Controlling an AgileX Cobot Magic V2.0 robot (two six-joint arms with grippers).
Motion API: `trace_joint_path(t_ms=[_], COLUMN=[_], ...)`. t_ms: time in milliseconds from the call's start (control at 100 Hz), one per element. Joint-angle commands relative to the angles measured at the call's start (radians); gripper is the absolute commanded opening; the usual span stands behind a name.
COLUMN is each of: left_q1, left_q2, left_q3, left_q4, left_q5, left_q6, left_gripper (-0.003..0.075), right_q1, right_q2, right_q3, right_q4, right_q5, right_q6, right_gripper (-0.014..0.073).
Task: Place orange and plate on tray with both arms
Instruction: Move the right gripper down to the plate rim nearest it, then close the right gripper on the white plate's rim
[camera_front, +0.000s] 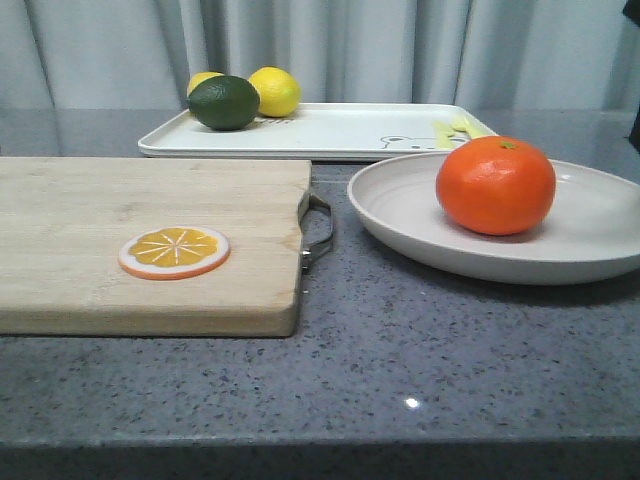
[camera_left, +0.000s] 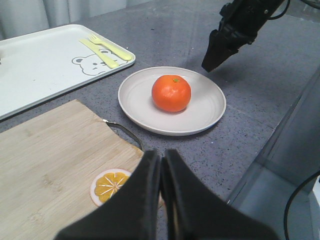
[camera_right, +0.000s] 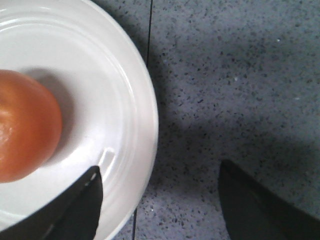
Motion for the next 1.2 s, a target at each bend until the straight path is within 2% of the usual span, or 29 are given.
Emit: trace_joint_path(t_ms=[0,210,300,870,1190], left_q1=[-0.003,-0.003,-0.003,-0.003,-0.003], left_q2=[0.004,0.004,0.004,0.004,0.004], left_q3=[-0.024,-0.024,-0.024,-0.024,-0.024], left_q4=[-0.005,-0.005,-0.005,-0.005,-0.005], left_q5=[-0.072,-0.072,-0.072,-0.063,-0.049], left_q6=[-0.002,-0.002,-0.002,-0.002,-0.002], left_gripper=[-0.002,-0.002,-0.002,-0.002,-0.002], right_q1=[0.001,0.001,0.001,0.001,-0.002], right_q2=[0.015,0.077,0.087,0.129,0.128], right_q3=[-0.039,-0.04,-0.04,-0.04,-0.08], right_q4=[0.011,0.016,0.016,0.033,0.061], right_q5=[-0.025,-0.031,-0.036,-0.022,0.016], right_q6=[-0.015,-0.015,-0.015,-0.014,-0.004], right_gripper=[0.05,0.0499,0.0469,-0.0071,-0.0064])
